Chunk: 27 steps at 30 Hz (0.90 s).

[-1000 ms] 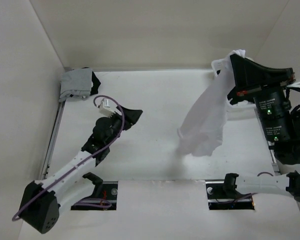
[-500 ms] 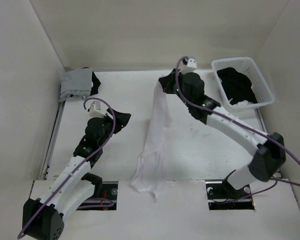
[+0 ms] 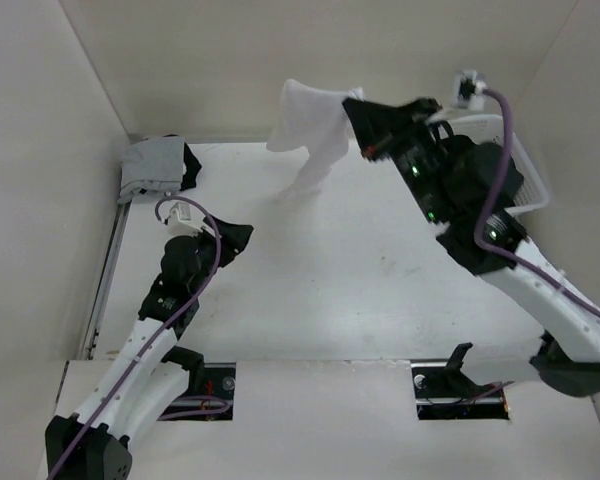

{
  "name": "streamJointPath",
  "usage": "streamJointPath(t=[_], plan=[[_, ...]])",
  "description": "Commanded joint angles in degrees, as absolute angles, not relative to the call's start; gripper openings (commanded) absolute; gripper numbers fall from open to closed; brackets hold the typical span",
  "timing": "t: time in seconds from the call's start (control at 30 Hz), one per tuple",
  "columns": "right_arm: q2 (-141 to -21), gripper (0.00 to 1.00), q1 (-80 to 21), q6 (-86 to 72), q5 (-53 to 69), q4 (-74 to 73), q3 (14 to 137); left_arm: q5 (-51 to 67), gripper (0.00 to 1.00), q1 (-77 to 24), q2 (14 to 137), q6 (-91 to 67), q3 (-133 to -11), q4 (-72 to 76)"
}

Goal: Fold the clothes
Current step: Move the tank top to the center of the board

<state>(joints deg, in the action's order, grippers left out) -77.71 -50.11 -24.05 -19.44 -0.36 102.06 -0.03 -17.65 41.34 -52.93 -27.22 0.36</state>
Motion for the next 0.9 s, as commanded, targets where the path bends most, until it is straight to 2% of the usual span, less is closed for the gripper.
streamJointPath(t=[0.0, 0.1, 0.17, 0.23, 0.3, 0.37, 0.47, 0.53, 0.57, 0.6, 0.7, 0.73, 0.77, 0.87], plan=[[-67.6, 0.0, -57.0, -26.1, -32.8, 7.4, 77.8, -1.0, 0.58, -17.1, 40.0, -52.0, -30.4, -0.1], [-61.6, 0.06, -64.3, -34.6, -34.8, 10.6, 53.2, -1.4, 0.58, -17.2, 40.3, -52.2, -29.2, -0.4], [-61.0, 0.1, -66.0, -38.6, -33.2, 7.5, 45.9, -1.7, 0.57, -18.1, 41.0, -52.6, -28.1, -0.4], [-60.6, 0.2, -67.1, -41.3, -31.2, 1.2, 42.0, -2.3, 0.56, -19.5, 42.5, -52.9, -26.8, 0.0], [-58.0, 0.37, -67.7, -43.1, -29.9, -8.0, 39.5, -3.5, 0.53, -21.3, 44.9, -54.1, -24.9, 0.3], [-53.8, 0.41, -67.7, -45.4, -30.7, -12.5, 37.1, -5.0, 0.47, -23.9, 48.7, -56.0, -22.7, 1.7], [-49.9, 0.36, -63.7, -47.8, -29.5, -14.9, 34.8, -7.5, 0.42, -26.0, 54.6, -56.6, -21.5, 3.0], [-49.9, 0.21, -60.5, -48.5, -27.3, -15.4, 34.0, -9.7, 0.41, -26.7, 60.1, -55.9, -22.3, 4.8], [-51.3, 0.09, -58.7, -49.2, -25.2, -15.6, 33.8, -10.7, 0.41, -26.8, 61.9, -55.8, -22.7, 6.5], [-52.9, 0.05, -57.9, -49.8, -23.2, -15.8, 33.8, -11.7, 0.42, -26.3, 63.3, -55.4, -22.9, 7.9], [-59.7, 0.07, -57.2, -50.5, -19.6, -14.3, 33.9, -16.4, 0.42, -24.0, 68.7, -54.7, -24.8, 12.0], [-61.5, 0.14, -57.2, -51.2, -20.3, -13.5, 33.9, -17.9, 0.43, -23.5, 71.6, -54.3, -26.3, 13.3], [-62.6, 0.19, -57.7, -51.8, -21.1, -12.2, 33.6, -17.5, 0.43, -22.8, 75.1, -53.9, -28.4, 14.7], [-63.5, 0.22, -59.1, -51.7, -20.7, -7.2, 32.3, -14.1, 0.4, -21.1, 83.1, -50.1, -34.1, 15.9]])
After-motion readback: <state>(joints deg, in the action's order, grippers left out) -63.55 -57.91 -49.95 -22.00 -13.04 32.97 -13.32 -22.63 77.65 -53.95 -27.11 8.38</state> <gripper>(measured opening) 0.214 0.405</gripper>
